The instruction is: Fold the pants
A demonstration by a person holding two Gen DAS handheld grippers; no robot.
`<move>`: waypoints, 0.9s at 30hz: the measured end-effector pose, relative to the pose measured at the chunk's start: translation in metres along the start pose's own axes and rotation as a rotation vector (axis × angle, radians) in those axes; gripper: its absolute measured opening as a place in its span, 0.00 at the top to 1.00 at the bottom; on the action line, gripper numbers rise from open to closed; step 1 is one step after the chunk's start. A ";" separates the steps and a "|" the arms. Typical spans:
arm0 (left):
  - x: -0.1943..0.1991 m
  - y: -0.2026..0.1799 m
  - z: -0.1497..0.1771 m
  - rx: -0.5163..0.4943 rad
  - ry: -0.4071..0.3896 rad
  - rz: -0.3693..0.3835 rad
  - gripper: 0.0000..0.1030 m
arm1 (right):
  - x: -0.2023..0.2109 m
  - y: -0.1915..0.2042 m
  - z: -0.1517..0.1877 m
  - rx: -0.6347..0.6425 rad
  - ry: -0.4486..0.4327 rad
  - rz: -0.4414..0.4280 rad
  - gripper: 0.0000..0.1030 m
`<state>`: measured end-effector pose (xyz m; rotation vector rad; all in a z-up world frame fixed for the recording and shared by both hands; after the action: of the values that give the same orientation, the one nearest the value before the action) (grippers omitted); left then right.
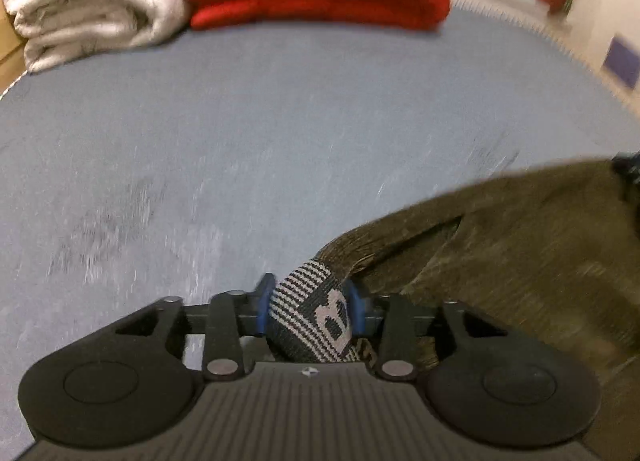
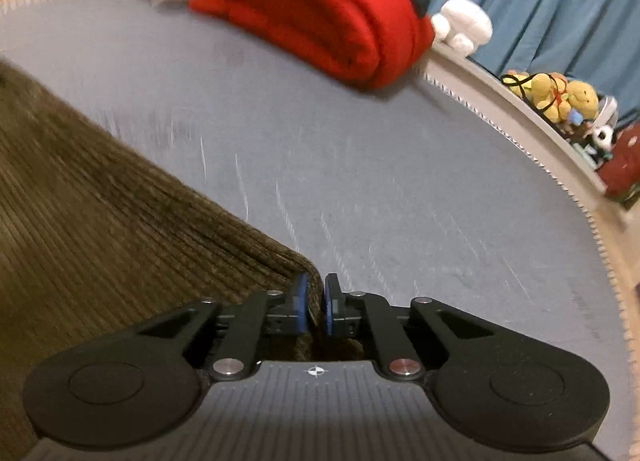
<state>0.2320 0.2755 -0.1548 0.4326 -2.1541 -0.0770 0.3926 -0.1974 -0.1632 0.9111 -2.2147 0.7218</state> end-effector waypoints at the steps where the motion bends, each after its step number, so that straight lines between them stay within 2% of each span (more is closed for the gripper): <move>1: -0.004 0.000 0.003 0.003 0.016 -0.034 0.41 | -0.005 0.004 0.004 0.012 0.021 0.017 0.85; 3: 0.002 0.002 0.001 0.030 0.014 -0.069 0.36 | 0.002 0.001 0.007 -0.034 -0.015 0.015 0.74; 4: 0.010 0.001 -0.002 0.037 -0.001 -0.088 0.36 | 0.004 -0.004 0.008 -0.081 -0.050 0.008 0.70; 5: 0.017 -0.001 -0.004 0.033 -0.017 -0.110 0.36 | 0.014 -0.014 0.011 -0.143 -0.092 0.006 0.62; 6: 0.025 -0.006 -0.005 0.013 -0.039 -0.130 0.36 | 0.025 -0.029 0.016 -0.212 -0.135 0.017 0.58; 8: 0.040 -0.015 -0.008 -0.043 -0.098 -0.166 0.36 | 0.046 -0.065 0.037 -0.336 -0.195 0.079 0.57; 10: 0.050 -0.024 -0.012 -0.072 -0.146 -0.179 0.36 | 0.072 -0.115 0.072 -0.483 -0.233 0.181 0.56; 13: 0.063 -0.032 -0.018 -0.037 -0.177 -0.152 0.36 | 0.107 -0.194 0.149 -0.722 -0.221 0.405 0.53; 14: 0.065 -0.033 -0.019 -0.028 -0.179 -0.145 0.36 | 0.115 -0.214 0.173 -0.796 -0.214 0.462 0.49; 16: 0.066 -0.036 -0.023 -0.011 -0.183 -0.136 0.36 | 0.126 -0.246 0.221 -0.927 -0.190 0.515 0.43; 17: 0.066 -0.037 -0.024 -0.006 -0.187 -0.134 0.36 | 0.124 -0.254 0.237 -0.959 -0.170 0.517 0.40; 19: 0.068 -0.040 -0.024 -0.005 -0.195 -0.139 0.36 | 0.120 -0.266 0.260 -0.981 -0.128 0.502 0.39; 20: 0.068 -0.041 -0.026 -0.005 -0.201 -0.144 0.36 | 0.113 -0.267 0.264 -0.984 -0.126 0.450 0.40; 21: 0.070 -0.041 -0.025 -0.003 -0.206 -0.150 0.36 | 0.105 -0.265 0.264 -0.979 -0.124 0.396 0.44; 22: 0.071 -0.042 -0.025 -0.002 -0.211 -0.155 0.36 | 0.098 -0.264 0.263 -0.942 -0.107 0.377 0.49; 23: 0.071 -0.042 -0.026 0.001 -0.218 -0.159 0.36 | 0.094 -0.264 0.260 -0.887 -0.094 0.388 0.72; 24: 0.072 -0.042 -0.027 0.003 -0.226 -0.163 0.36 | 0.091 -0.266 0.256 -0.841 -0.094 0.392 0.89; 25: 0.072 -0.042 -0.030 0.005 -0.235 -0.167 0.36 | 0.092 -0.274 0.250 -0.837 -0.114 0.399 0.92; 27: 0.075 -0.046 -0.033 -0.001 -0.257 -0.162 0.36 | 0.101 -0.293 0.245 -0.847 -0.158 0.534 0.93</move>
<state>0.2313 0.2103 -0.0866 0.6254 -2.3662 -0.2353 0.4735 -0.5840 -0.1787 -0.0524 -2.5669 -0.1258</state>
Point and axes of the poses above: each gripper's, at about its wrist camera, not at the fingertips, and x roughly against the way its jaws point, y to its left, z to its underside, the point moved 10 cm from there along -x, roughly the way its jaws point, and after that the axes turned 12 degrees about -z, right-handed, at the moved point
